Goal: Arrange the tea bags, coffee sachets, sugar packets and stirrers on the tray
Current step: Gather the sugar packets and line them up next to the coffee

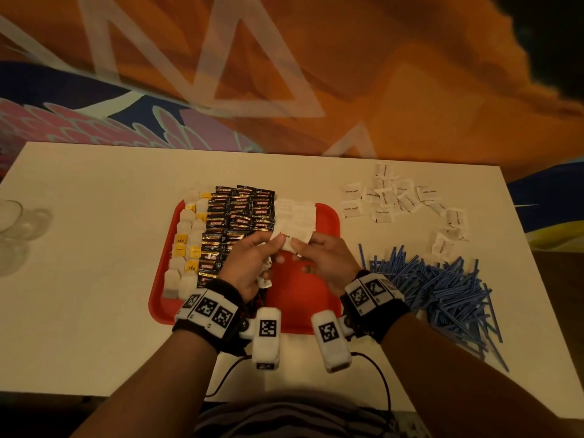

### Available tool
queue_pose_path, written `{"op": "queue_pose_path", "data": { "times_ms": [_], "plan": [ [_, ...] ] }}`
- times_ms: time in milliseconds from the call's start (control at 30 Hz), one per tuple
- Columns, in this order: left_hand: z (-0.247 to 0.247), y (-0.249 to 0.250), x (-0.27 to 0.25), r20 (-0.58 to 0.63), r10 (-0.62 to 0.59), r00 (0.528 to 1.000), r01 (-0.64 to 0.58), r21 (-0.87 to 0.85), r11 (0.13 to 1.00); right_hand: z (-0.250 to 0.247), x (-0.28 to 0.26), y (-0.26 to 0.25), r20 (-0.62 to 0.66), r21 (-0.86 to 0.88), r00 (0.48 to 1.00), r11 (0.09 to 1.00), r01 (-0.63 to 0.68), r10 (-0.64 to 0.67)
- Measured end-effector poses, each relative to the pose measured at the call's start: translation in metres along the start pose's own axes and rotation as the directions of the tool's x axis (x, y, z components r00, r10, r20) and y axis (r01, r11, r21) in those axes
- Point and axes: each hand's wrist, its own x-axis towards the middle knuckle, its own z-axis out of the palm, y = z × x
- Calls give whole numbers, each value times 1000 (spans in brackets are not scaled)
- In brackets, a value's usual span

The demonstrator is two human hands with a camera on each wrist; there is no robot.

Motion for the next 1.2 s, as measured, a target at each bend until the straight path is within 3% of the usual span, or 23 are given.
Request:
{"op": "queue_pose_path", "data": {
  "times_ms": [100,233,433,633,1000,1100,1200],
  "plan": [
    [-3,-5,7,-36,-19,999,20,33,999,-1,6,8,30,-162,998,985,52,-48],
    [-11,-16,17,-208,34,978,8,200,980,-7,18,18,67,-339,997,938,67,-47],
    [-30,-22,19,-361,-38,932,94,139,986,-26,54,49,-132,-426,991,902,-70,14],
    [-57,-29,16,-369,-65,927,118,124,985,-34,90,61,-287,-313,953,931,-190,98],
    [-68,-30,11,-362,-75,929,122,107,987,-30,114,65,-418,-564,907,770,-297,43],
    [-66,-29,11,-365,-84,927,128,96,987,-29,109,60,-457,-577,889,769,-273,-28],
    [-66,-29,13,-362,-117,925,150,65,987,-25,107,60,-363,-668,919,730,-142,-153]
  ]
}}
